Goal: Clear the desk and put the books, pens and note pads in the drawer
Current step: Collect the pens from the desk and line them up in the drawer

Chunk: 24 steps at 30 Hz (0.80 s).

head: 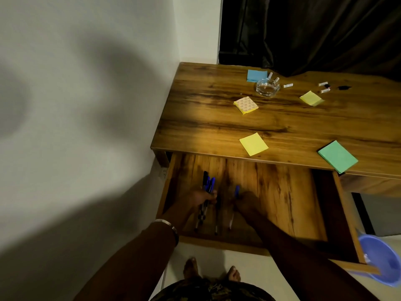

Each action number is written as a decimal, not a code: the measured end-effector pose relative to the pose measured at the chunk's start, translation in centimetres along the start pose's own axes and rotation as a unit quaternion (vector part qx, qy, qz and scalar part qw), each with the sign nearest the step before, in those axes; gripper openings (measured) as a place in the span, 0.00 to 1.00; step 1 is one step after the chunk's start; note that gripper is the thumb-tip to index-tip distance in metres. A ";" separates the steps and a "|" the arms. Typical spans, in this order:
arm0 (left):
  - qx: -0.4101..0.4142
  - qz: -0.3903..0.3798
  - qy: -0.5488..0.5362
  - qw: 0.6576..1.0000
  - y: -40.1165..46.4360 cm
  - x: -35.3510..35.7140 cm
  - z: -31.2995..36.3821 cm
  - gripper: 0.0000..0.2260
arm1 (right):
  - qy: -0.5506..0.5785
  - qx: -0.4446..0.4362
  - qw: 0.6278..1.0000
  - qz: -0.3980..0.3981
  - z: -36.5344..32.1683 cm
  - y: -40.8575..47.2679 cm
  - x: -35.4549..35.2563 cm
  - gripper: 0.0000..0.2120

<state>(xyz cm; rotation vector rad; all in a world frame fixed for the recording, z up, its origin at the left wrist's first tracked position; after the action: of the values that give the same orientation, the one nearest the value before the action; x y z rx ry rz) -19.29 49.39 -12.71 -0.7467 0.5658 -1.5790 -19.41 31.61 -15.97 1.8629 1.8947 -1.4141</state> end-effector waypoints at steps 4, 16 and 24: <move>-0.002 0.008 -0.014 1.000 -0.7 -0.4 -0.2 0.05 | -0.154 0.019 0.988 0.008 3.1 0.1 0.2 0.16; -0.010 -0.021 0.003 1.000 -1.2 -0.6 -1.3 0.03 | -0.164 0.012 0.986 -0.031 2.5 -0.5 1.8 0.28; -0.008 -0.005 0.002 1.000 -1.0 1.0 -0.7 0.19 | 0.115 -0.102 0.987 -0.046 -1.4 -3.4 -1.0 0.13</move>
<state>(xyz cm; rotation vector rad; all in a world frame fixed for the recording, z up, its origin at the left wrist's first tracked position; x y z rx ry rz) -20.48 48.47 -12.33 -0.7599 0.5779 -1.5877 -21.33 32.57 -12.79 1.9308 2.1644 -1.0163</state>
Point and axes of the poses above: each hand's wrist, its own y-axis towards the middle knuckle, its own x-axis out of the palm, z = x × y, the point moved 3 cm from there along y, towards the middle knuckle, and after that the axes turned 9 degrees about -y, right-handed, at the moved point
